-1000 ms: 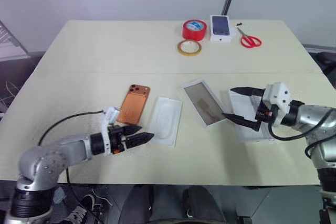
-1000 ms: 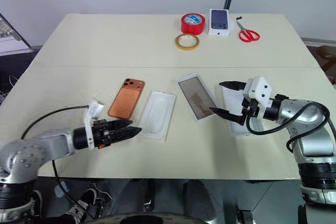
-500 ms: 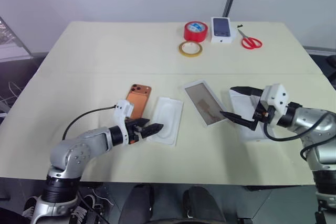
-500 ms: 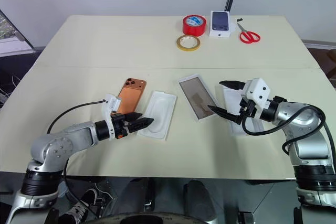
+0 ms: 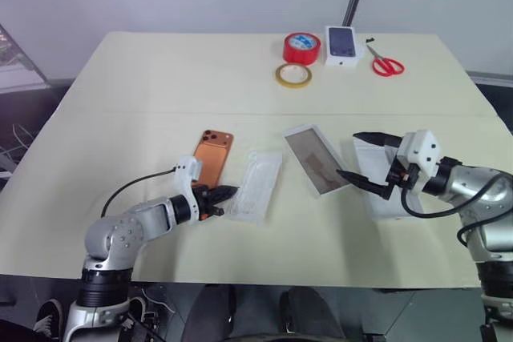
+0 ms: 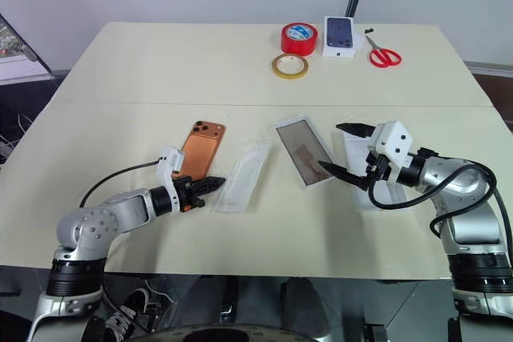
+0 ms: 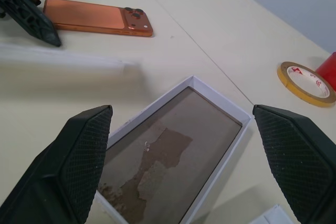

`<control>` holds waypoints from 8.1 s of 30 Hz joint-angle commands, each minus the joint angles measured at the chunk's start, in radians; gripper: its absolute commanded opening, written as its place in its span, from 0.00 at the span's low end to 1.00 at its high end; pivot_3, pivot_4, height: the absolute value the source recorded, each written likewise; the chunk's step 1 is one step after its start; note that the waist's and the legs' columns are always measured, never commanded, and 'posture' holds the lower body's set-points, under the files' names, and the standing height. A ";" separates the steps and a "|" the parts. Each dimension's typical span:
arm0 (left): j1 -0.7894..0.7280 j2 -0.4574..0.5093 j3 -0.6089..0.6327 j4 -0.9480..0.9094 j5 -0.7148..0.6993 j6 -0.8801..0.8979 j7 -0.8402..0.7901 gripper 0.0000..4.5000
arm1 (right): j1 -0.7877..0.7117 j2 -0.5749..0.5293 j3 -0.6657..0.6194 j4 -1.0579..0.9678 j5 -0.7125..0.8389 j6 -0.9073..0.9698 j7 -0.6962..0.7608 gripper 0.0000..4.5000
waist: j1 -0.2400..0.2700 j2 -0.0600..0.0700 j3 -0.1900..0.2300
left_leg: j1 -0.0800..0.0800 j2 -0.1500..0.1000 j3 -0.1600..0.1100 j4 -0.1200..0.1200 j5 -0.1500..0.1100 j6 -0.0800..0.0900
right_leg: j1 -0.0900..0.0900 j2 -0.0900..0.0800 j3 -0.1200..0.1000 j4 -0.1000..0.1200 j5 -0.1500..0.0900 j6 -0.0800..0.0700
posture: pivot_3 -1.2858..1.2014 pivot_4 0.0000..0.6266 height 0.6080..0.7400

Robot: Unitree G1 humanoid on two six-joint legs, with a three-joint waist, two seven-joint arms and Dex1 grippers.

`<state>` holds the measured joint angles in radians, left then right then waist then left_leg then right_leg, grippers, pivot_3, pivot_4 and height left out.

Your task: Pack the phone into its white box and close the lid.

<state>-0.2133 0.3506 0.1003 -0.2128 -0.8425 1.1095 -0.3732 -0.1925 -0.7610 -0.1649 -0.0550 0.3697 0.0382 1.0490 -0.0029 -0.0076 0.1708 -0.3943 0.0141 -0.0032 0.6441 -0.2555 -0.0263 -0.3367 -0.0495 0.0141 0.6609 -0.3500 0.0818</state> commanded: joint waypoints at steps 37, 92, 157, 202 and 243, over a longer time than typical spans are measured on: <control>-0.042 -0.058 -0.057 0.012 -0.024 0.014 -0.032 0.95 | -0.048 0.019 0.007 0.072 -0.035 -0.065 -0.012 1.00 | 0.015 -0.001 0.002 | -0.001 -0.001 0.000 -0.001 0.000 -0.001 | -0.001 -0.001 0.000 -0.003 -0.001 -0.003 | 0.52 0.24 1.00; -0.113 -0.220 0.274 0.111 -0.304 0.062 0.234 0.00 | -0.242 -0.008 0.309 0.545 -0.254 -0.471 0.315 0.39 | 0.003 -0.006 0.005 | 0.002 -0.001 0.000 -0.012 0.008 -0.013 | 0.001 0.002 0.000 -0.012 0.004 0.005 | 0.52 0.24 1.00; -0.264 -0.243 0.245 0.181 -0.468 -0.143 0.390 0.00 | -0.047 -0.120 0.256 0.085 -0.287 -0.191 0.142 0.01 | -0.007 -0.011 0.008 | 0.000 -0.001 -0.001 -0.012 0.009 -0.015 | -0.001 0.003 0.000 -0.011 0.005 0.007 | 0.52 0.24 1.00; -0.286 -0.314 0.086 0.255 -0.220 -0.141 0.256 0.64 | -0.156 0.092 0.108 0.032 0.011 0.058 -0.036 0.51 | -0.007 -0.010 0.009 | 0.000 -0.001 -0.001 -0.011 0.009 -0.015 | -0.001 0.003 0.000 -0.010 0.005 0.007 | 0.52 0.24 1.00; 0.044 0.134 -0.078 -0.009 0.346 -0.827 -0.372 0.65 | -0.527 0.301 0.587 0.560 -0.596 -0.431 -0.127 0.01 | -0.017 -0.009 0.010 | -0.013 0.001 0.001 -0.006 0.009 -0.009 | -0.021 0.003 0.002 0.006 0.006 0.004 | 0.52 0.24 1.00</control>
<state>-0.1667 0.4879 -0.0046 -0.1965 -0.4995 0.2992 -0.7508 -0.7186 -0.4775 0.4135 0.4979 -0.2341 -0.3843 0.9031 -0.0200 -0.0166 0.1804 -0.4073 0.0150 -0.0020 0.6383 -0.2466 -0.0348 -0.3574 -0.0461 0.0160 0.6673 -0.3441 0.0857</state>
